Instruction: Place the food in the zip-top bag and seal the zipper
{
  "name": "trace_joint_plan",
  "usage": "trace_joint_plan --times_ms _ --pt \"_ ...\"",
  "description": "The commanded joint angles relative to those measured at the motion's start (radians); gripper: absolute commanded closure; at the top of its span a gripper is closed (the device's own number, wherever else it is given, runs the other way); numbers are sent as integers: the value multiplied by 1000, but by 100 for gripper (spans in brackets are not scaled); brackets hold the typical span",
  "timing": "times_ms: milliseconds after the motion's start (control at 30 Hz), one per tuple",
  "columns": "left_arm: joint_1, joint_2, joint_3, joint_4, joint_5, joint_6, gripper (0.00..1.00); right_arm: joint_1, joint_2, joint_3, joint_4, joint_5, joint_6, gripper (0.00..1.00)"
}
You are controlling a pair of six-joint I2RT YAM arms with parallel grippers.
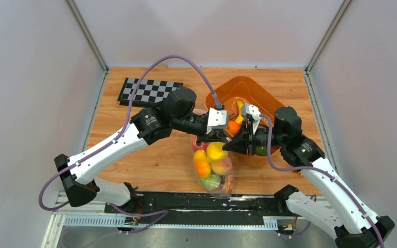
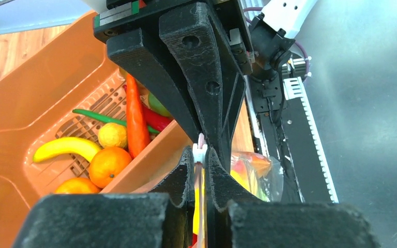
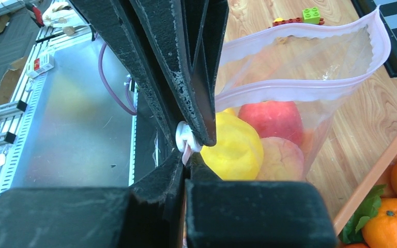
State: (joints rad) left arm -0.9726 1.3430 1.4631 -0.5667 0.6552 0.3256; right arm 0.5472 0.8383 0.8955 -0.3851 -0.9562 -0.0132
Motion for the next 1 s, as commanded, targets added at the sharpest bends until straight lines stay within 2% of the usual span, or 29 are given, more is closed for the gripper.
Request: trace_joint_plan --times_ms 0,533,800,967 --pt "8 -25 30 -61 -45 35 96 5 -46 28 55 17 4 100" --pt "53 -84 28 -177 -128 96 100 11 -84 -20 100 57 56 100" --pt "69 -162 8 -164 -190 74 100 11 -90 -18 128 50 68 100" --pt "69 -190 -3 -109 -139 1 100 16 -75 -6 145 36 80 99"
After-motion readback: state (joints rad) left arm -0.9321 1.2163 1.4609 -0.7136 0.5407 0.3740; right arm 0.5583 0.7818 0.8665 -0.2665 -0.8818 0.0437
